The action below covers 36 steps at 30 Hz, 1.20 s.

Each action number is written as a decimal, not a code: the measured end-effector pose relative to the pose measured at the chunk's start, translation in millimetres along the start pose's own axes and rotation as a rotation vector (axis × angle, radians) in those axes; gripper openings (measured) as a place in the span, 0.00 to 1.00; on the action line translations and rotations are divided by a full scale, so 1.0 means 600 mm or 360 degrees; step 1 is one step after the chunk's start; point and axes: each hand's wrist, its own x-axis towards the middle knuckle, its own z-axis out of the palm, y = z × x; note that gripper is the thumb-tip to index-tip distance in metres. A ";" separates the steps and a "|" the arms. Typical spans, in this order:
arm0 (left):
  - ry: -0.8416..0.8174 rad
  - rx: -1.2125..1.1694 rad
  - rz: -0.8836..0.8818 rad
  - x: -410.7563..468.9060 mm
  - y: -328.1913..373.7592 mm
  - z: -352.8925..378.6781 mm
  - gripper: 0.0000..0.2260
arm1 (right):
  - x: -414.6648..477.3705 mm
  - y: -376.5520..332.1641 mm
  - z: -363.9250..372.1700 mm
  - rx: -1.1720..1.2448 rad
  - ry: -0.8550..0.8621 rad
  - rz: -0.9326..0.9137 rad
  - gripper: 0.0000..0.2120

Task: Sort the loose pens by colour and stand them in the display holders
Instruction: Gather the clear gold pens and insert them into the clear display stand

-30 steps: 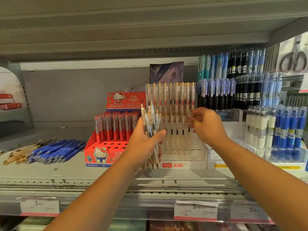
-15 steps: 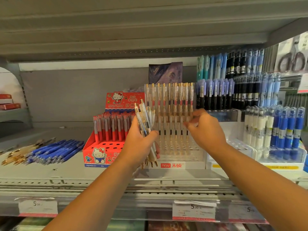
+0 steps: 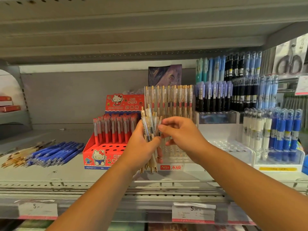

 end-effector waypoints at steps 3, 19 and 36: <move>-0.0032 0.0014 0.0017 0.000 0.000 0.000 0.20 | 0.001 0.006 0.001 0.0038 -0.0015 0.0070 0.08; 0.0220 -0.0210 -0.0112 0.010 0.001 -0.002 0.18 | 0.003 0.004 -0.043 0.0685 0.0274 0.0085 0.06; 0.0254 -0.0086 -0.0184 0.006 0.001 -0.002 0.16 | 0.043 0.039 -0.124 -0.0597 0.0924 -0.0455 0.10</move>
